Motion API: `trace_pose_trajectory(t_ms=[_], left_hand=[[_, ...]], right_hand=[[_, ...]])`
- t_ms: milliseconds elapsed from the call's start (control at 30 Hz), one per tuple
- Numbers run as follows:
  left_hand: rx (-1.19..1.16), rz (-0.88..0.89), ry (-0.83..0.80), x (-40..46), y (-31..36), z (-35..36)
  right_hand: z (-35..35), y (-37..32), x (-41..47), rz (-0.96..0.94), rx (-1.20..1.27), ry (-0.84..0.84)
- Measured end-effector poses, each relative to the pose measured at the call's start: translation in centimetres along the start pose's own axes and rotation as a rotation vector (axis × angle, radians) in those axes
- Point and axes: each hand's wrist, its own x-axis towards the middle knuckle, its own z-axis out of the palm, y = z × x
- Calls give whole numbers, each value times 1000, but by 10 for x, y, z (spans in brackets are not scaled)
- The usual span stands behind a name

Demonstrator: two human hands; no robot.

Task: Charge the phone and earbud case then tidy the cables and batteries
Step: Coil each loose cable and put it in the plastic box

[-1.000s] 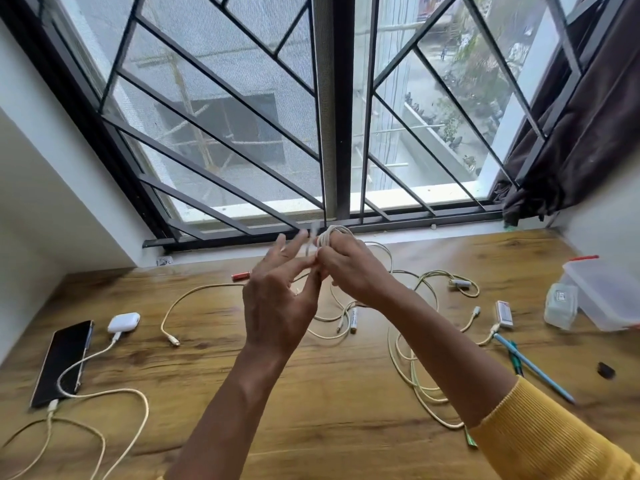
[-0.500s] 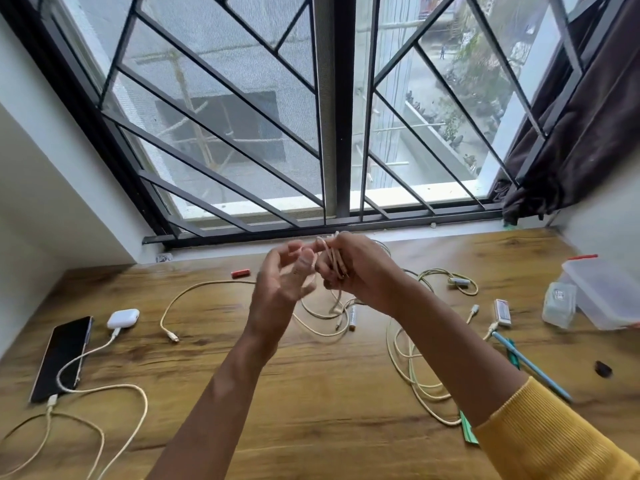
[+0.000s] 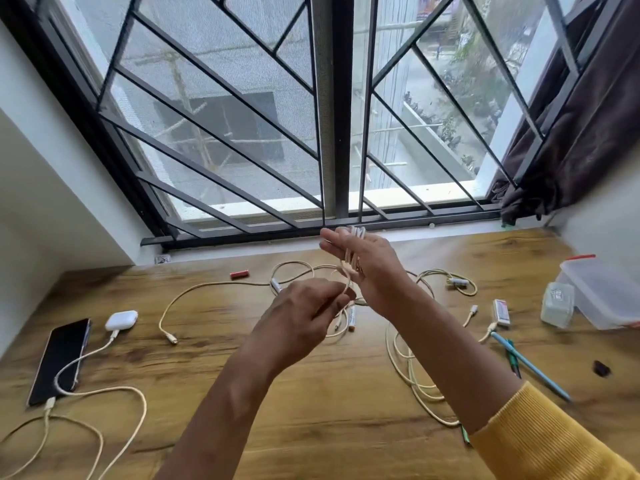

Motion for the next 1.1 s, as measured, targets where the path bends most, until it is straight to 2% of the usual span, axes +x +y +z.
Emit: trace_pose_trajectory(t_ms=[133, 233, 300, 567, 700, 900, 967, 1100], left_hand=[[75, 66, 68, 6, -2, -16], [82, 75, 177, 10, -9, -38], [76, 59, 233, 13, -17, -54], [-212, 48, 275, 13, -32, -70], [-535, 23, 328, 10, -30, -60], [-1094, -86, 360, 8, -13, -38], [-1102, -108, 389, 9, -8, -29], [-847, -92, 430, 10, -7, -21]], right_hand=[[4, 7, -3, -125, -341, 24], [3, 9, -9, -188, -567, -118], [1, 10, -10, -207, -619, -212], [6, -4, -15, -69, -287, -554], [8, -12, -16, 47, -121, -674], [13, -17, -17, 89, 125, -747], [13, -18, -17, 74, 157, -744], [12, -13, -17, 51, 152, -682]])
